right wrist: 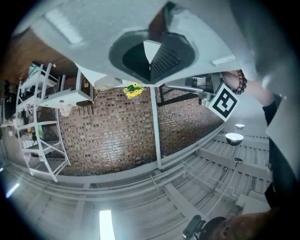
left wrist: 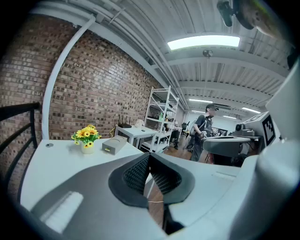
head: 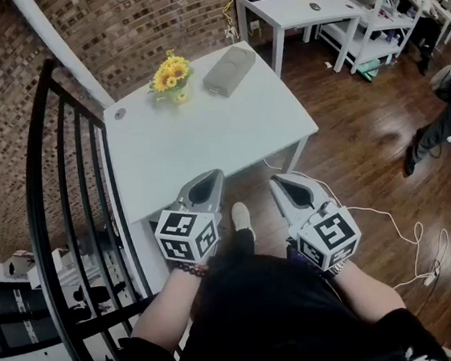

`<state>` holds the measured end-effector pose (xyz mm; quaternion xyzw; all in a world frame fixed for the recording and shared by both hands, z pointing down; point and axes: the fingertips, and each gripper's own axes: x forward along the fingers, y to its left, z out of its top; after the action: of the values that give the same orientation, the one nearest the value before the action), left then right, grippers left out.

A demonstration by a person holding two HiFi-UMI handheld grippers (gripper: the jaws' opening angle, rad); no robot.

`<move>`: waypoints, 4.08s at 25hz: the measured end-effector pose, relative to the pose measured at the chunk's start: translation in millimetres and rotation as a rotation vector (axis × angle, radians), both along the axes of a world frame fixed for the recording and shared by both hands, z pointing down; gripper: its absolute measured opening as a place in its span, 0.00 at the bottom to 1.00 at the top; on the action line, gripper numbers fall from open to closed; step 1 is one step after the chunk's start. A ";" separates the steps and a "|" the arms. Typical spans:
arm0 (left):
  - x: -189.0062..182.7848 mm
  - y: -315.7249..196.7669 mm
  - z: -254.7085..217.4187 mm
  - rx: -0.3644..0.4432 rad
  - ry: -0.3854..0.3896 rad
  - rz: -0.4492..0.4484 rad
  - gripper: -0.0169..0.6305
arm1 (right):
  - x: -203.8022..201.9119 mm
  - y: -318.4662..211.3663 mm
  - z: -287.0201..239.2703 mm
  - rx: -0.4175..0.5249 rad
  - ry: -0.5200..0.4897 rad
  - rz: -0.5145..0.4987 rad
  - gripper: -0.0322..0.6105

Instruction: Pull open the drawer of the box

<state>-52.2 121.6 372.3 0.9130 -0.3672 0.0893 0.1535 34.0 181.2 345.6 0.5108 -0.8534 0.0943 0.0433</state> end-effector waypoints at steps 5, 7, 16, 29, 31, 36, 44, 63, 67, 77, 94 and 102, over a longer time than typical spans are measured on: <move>13.2 -49.5 15.6 -0.035 0.027 -0.013 0.05 | 13.1 -39.3 6.9 -0.012 0.024 -0.001 0.03; 18.8 -74.9 23.5 -0.059 0.049 -0.019 0.05 | 18.2 -58.4 10.4 -0.021 0.038 0.000 0.03; 35.6 -202.6 79.0 -0.231 0.137 -0.071 0.06 | 36.1 -174.0 31.9 -0.096 0.089 -0.013 0.03; 48.6 -341.5 151.3 -0.557 0.311 -0.182 0.17 | 23.8 -309.4 40.2 -0.196 0.148 -0.108 0.03; 51.0 -353.3 162.1 -0.598 0.333 -0.202 0.18 | 24.3 -319.2 44.2 -0.223 0.156 -0.117 0.03; 54.7 -376.6 191.4 -0.687 0.388 -0.269 0.19 | 28.9 -340.3 52.7 -0.237 0.164 -0.149 0.03; 58.8 -408.4 222.3 -0.792 0.513 -0.392 0.24 | 39.8 -365.1 66.2 -0.287 0.176 -0.252 0.03; 62.0 -420.8 232.7 -0.831 0.789 -0.414 0.16 | 59.0 -389.6 75.7 -0.308 0.184 -0.316 0.03; 58.4 -420.3 236.1 -0.835 0.810 -0.423 0.09 | 59.3 -388.4 75.1 -0.305 0.182 -0.305 0.03; 44.8 -403.1 236.7 -0.842 0.726 -0.443 0.09 | 49.8 -381.7 67.9 -0.287 0.179 -0.306 0.03; -30.8 -332.0 238.9 -0.845 0.713 -0.524 0.09 | -12.9 -351.1 50.2 -0.229 0.190 -0.364 0.03; -49.8 -314.2 240.6 -0.853 0.700 -0.527 0.09 | -33.4 -340.1 43.3 -0.207 0.193 -0.359 0.03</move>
<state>-101.9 -192.7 613.0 0.6247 -0.4405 -0.1177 0.6339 0.6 -158.9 388.9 0.3501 -0.9084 0.1230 0.1930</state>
